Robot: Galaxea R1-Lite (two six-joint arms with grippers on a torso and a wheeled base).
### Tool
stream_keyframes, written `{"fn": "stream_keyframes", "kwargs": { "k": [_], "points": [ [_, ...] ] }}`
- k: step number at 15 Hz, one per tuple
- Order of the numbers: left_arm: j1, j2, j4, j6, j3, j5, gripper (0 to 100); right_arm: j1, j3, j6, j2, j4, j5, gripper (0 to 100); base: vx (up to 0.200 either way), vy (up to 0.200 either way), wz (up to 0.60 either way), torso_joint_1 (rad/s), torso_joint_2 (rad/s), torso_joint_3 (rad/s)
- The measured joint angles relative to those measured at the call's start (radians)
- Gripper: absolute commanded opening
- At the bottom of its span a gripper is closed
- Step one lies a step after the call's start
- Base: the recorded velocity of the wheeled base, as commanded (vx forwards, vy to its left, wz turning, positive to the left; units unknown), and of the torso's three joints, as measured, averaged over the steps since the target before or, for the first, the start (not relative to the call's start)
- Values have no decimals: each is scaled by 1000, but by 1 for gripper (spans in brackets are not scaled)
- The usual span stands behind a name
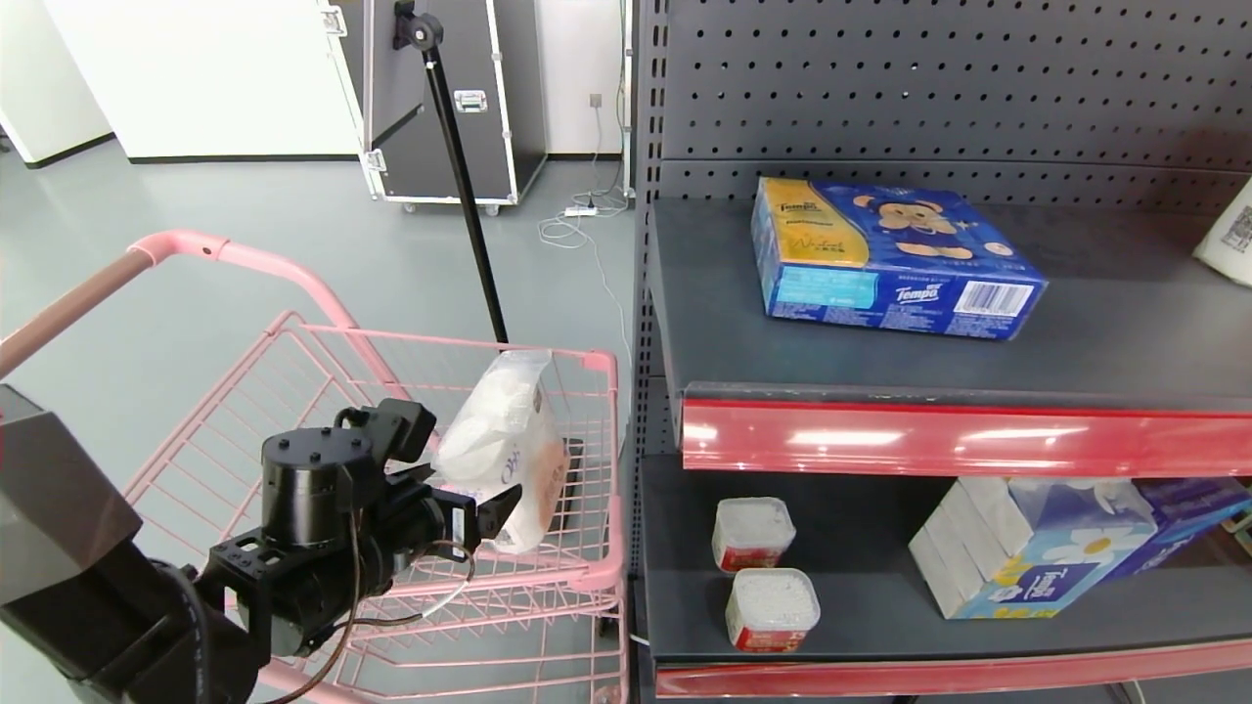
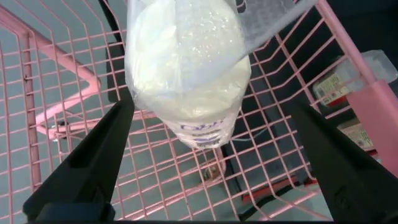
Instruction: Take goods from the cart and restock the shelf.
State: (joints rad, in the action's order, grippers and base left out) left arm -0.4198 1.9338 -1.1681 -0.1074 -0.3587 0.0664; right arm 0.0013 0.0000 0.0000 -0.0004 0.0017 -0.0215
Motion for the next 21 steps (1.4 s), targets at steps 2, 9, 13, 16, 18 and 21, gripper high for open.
{"fn": "stream_keyframes", "kwargs": {
  "k": [2,9,13,16,18,21],
  "points": [
    [0,39,0,-1,-41,13,100,0,0,0,0,0,0,100,0,0,0,0,0,0],
    [1,175,0,-24,-177,42,100,0,0,0,0,0,0,100,0,0,0,0,0,0],
    [1,230,-17,-61,-233,74,100,0,0,0,0,0,0,100,0,0,0,0,0,0],
    [1,264,-43,-63,-267,88,100,0,0,0,0,0,0,100,0,0,0,0,0,0],
    [1,277,-45,-63,-276,89,100,0,0,0,0,0,0,100,0,0,0,0,0,0],
    [1,294,-88,-61,-280,109,0,0,0,0,0,0,0,100,0,0,0,0,0,0]
  ]
}}
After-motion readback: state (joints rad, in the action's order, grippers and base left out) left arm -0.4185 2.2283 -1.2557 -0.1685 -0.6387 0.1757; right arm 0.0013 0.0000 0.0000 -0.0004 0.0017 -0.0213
